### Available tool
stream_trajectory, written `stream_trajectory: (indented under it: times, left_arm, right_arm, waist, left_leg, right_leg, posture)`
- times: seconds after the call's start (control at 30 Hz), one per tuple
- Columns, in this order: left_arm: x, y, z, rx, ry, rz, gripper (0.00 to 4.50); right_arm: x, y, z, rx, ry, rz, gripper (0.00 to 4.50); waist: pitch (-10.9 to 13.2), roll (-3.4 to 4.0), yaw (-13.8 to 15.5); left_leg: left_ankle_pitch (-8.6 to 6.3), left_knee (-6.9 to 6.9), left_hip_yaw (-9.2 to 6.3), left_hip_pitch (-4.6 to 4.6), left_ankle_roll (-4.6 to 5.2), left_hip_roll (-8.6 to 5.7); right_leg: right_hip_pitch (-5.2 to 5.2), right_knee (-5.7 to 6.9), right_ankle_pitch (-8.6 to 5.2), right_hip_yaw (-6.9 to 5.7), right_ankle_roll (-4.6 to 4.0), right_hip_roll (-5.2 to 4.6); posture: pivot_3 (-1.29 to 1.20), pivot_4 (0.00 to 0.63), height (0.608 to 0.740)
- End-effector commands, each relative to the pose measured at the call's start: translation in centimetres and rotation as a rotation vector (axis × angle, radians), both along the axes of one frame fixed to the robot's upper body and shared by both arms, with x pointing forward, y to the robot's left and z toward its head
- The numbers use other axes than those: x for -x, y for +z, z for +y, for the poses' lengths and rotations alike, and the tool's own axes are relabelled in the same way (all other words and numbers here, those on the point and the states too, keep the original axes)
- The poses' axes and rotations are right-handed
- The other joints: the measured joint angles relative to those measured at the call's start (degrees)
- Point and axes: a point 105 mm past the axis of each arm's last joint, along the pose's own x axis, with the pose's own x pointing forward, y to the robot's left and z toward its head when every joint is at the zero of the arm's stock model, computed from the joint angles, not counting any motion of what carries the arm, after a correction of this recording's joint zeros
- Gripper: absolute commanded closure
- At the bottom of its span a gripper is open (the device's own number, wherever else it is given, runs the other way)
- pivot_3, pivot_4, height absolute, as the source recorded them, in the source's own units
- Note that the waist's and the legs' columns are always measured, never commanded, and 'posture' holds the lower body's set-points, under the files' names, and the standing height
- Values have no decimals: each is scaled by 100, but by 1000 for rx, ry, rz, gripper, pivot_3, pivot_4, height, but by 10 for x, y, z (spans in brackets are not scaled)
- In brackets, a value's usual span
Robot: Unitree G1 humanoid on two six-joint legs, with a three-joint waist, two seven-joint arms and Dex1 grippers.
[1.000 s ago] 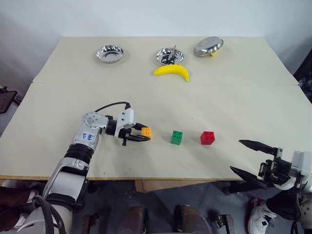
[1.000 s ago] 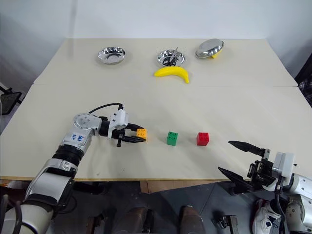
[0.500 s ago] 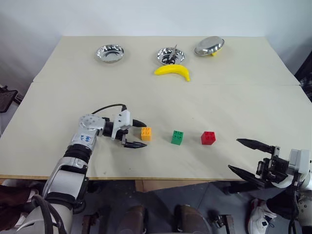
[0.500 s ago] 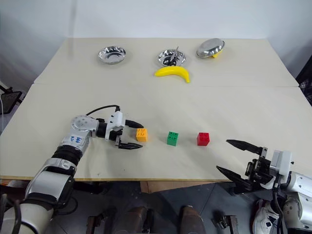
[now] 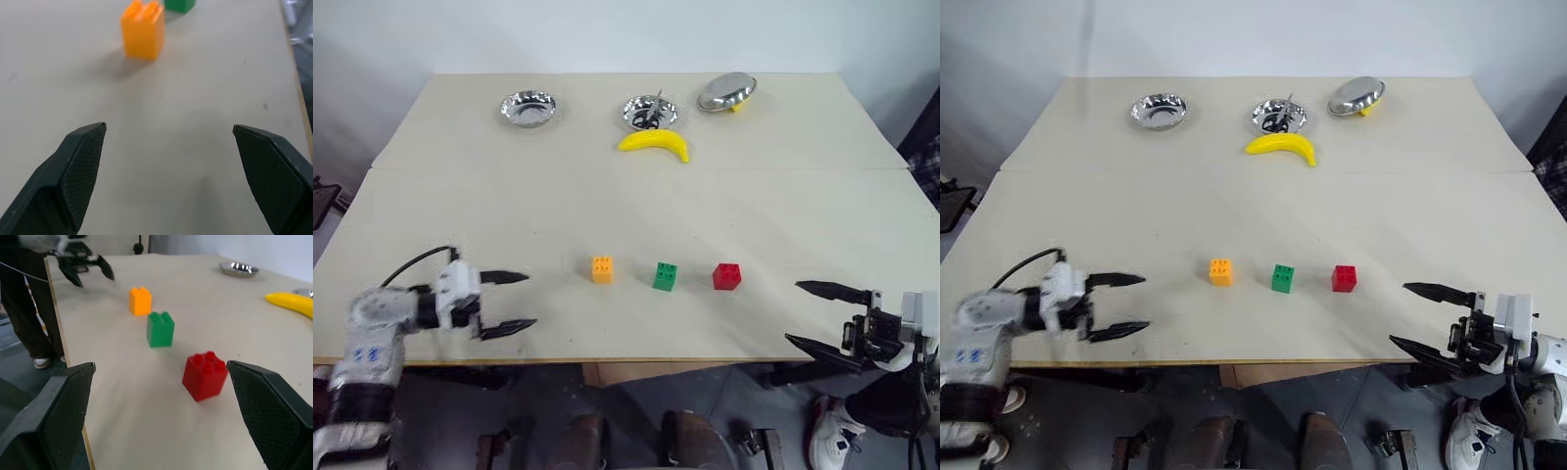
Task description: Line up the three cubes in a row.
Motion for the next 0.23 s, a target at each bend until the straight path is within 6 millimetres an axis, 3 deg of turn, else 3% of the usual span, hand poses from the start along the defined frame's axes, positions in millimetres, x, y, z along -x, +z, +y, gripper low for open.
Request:
stream_trajectory:
  times: [0.03, 0.23]
  left_arm:
    - [12, 14, 14, -18, 72, -63, 89]
    - [27, 13, 20, 12, 138, -59, 89]
  right_arm:
    - [4, -3, -9, 70, 53, 21, 0]
    - [-5, -5, -26, 84, 3, 42, 0]
  waist:
    - [0, 0, 7]
    - [0, 2, -1]
  left_leg:
    - [-1, 0, -1, 0, 0, 1]
    - [-2, -3, -2, 2, -2, 1]
  right_leg:
    - [2, -4, -1, -1, -2, 0]
    - [7, -14, -2, -2, -5, -1]
  posture:
    - [0, 150, 740]
    - [0, 150, 740]
